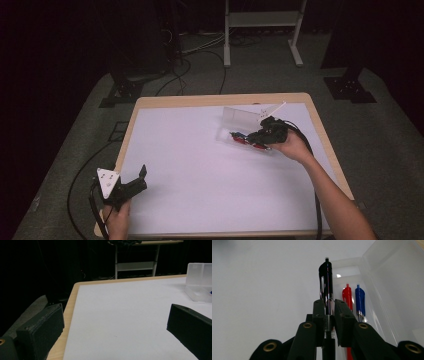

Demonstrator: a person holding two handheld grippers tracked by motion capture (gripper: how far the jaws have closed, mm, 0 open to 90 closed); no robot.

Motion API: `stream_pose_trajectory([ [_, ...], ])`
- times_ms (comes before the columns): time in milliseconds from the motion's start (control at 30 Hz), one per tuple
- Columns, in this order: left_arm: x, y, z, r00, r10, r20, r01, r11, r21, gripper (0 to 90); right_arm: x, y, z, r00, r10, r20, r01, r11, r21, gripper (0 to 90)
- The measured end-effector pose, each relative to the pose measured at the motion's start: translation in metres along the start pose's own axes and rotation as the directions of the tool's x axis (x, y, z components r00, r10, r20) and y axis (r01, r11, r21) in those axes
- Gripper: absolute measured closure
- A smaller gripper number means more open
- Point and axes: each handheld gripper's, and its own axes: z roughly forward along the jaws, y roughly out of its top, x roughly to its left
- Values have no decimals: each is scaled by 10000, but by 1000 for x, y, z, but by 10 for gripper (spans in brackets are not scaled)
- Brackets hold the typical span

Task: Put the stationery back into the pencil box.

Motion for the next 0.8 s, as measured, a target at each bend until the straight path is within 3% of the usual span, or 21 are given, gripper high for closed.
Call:
stream_pose_trajectory([
  [333,1,1,1,9999,-131,19,131,9999,-53,3,-25,-9,11,9991,316,285,-323,9992,244,787],
  [800,-1,1,4,9997,-36,252,38,10000,-77,4,-36,-18,27,9966,581,584,-626,9950,772,786],
])
